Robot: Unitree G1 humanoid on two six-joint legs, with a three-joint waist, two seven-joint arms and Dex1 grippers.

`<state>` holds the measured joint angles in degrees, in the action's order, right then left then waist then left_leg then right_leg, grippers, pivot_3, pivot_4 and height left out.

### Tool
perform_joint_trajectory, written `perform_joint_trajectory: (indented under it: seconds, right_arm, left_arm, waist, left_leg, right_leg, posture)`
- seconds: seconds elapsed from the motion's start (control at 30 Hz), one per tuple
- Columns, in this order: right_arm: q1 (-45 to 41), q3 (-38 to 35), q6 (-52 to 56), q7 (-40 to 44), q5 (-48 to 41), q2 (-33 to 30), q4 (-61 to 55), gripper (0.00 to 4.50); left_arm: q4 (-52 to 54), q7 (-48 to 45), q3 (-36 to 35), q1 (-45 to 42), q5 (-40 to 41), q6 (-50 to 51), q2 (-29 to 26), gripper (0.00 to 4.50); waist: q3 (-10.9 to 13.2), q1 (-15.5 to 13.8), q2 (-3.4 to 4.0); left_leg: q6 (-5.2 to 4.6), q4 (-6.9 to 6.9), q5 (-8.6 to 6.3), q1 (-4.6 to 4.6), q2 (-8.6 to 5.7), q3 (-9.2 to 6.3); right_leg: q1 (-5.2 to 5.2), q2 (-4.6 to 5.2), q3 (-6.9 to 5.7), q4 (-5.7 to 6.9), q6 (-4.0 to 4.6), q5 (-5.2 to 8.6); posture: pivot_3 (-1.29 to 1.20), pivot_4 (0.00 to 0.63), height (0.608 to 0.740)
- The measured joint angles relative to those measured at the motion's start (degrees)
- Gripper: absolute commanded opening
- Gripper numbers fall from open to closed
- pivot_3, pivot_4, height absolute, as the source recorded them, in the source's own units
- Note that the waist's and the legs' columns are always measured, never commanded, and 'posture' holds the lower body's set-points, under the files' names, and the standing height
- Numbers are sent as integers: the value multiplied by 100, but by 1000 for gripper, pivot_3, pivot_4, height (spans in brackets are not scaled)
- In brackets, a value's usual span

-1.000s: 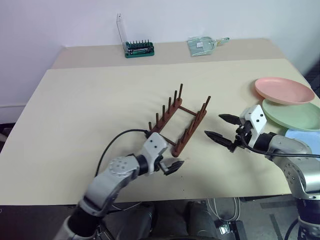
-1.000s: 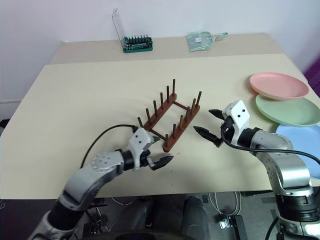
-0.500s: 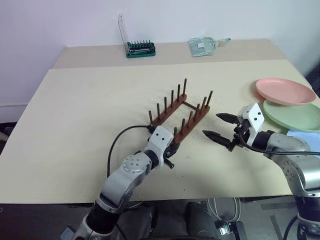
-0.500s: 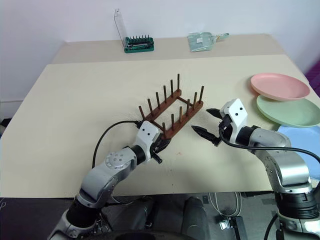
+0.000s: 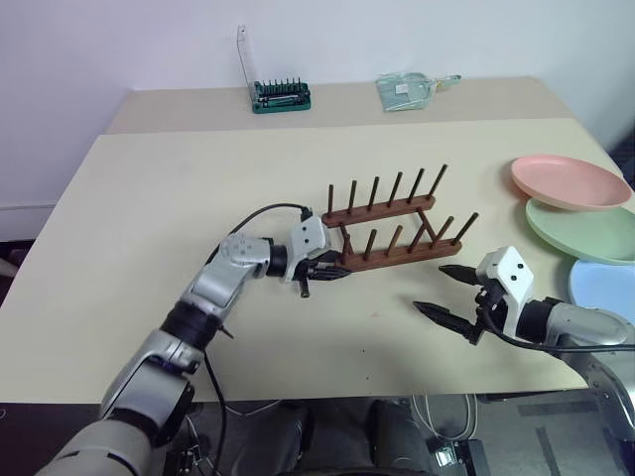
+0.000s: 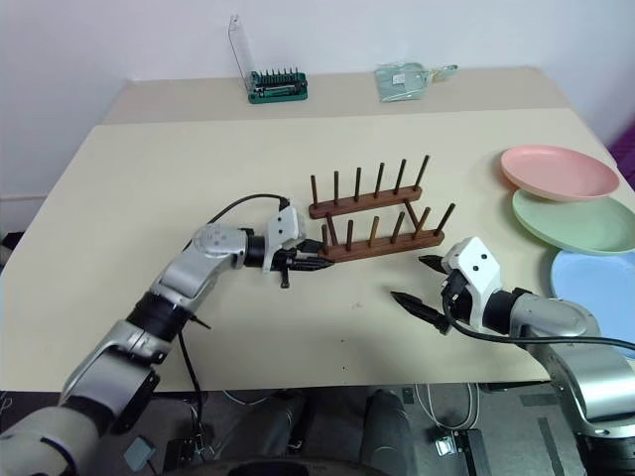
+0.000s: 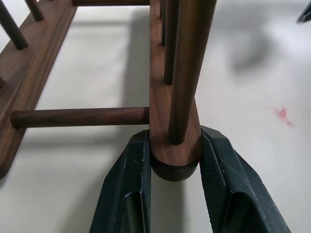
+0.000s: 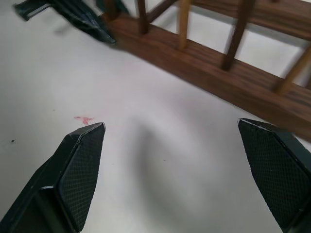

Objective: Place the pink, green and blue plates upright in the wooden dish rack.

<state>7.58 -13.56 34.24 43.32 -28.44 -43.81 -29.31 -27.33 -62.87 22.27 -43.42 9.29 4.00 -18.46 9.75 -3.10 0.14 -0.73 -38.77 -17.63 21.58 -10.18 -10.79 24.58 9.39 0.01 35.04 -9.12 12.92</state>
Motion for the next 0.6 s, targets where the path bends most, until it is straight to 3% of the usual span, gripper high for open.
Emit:
perform_joint_trajectory:
  seconds: [0.27, 0.3, 0.37, 0.5, 0.53, 0.6]
  right_arm:
    - [651, -352, -31, -370, 10, 234, -429, 4500]
    - [676, -356, -45, -380, 11, 238, -434, 4500]
    - [700, -357, -85, -399, 20, 247, -435, 4500]
    - [610, -355, -102, -459, 32, 253, -431, 4500]
    - [582, -353, -101, -462, 32, 249, -428, 4500]
    - [523, -341, -67, -480, 75, 208, -385, 3683]
  left_arm:
    - [-1949, -612, -79, -713, -341, -1025, 406, 799]
    - [-2084, -627, -89, -783, -389, -1106, 429, 1598]
    - [-2282, -656, -130, -860, -450, -1185, 483, 2206]
    - [-2376, -643, -213, -866, -547, -1228, 503, 4162]
    - [-2336, -619, -244, -843, -562, -1194, 471, 4162]
    - [-2018, -598, -348, -675, -558, -974, 252, 3729]
  waist:
    - [4, 63, -8]
    - [5, 67, -8]
    - [5, 69, -9]
    - [5, 80, -10]
    - [5, 83, -10]
    - [5, 103, -9]
  left_leg:
    - [-2, -6, 0, 0, 0, 0]
    - [-2, -9, 0, 0, 0, 0]
    - [-3, -10, 0, -1, 0, 0]
    - [-3, -11, 0, -2, 0, 0]
    - [-3, -11, 0, -2, 0, 0]
    - [-3, -10, 0, -4, 2, 0]
  right_leg:
    - [-1, -1, 0, 2, -6, -2]
    - [-3, -1, 0, 3, -8, -4]
    - [-5, -2, 0, 3, -11, -5]
    - [-5, -2, 1, 5, -11, -5]
    - [-5, -2, 1, 6, -11, -5]
    - [-2, -5, 2, 8, -11, -5]
  posture:
    - [0, 150, 740]
    - [0, 150, 740]
    - [0, 150, 740]
    - [0, 150, 740]
    - [0, 150, 740]
    - [0, 150, 740]
